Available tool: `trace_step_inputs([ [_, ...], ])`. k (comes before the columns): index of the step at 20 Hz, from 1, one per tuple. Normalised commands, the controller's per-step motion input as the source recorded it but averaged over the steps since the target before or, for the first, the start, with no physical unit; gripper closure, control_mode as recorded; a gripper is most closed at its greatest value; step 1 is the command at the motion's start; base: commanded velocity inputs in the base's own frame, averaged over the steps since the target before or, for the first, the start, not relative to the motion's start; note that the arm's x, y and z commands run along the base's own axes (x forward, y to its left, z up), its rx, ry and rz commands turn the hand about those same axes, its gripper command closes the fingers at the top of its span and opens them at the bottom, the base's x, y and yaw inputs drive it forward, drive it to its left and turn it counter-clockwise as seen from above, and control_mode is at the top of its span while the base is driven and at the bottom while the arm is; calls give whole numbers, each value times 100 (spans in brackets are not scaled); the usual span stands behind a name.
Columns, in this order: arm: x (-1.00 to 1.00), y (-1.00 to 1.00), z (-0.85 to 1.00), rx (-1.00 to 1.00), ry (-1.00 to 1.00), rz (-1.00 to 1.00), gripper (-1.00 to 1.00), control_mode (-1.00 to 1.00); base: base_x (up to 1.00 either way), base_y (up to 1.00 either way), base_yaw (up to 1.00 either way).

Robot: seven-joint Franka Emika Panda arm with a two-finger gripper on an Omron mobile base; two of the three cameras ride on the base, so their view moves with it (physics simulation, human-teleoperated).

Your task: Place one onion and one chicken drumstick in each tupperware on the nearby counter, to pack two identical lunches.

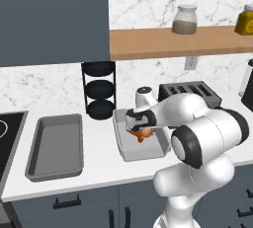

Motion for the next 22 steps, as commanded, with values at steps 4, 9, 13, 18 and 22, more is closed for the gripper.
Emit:
trace_step_inputs([
  [4,20,0,-23,-7,5,0,-100,-100,0,0,0],
  [9,-13,0,7,-1,1,0,-100,-100,0,0,0],
  [13,-14,0,2,0,0,0,-100,-100,0,0,0],
  [18,-8,-5,0,0,0,0,-100,-100,0,0,0],
  [22,0,-2,-4,-1,0,0,-100,-100,0,0,0],
])
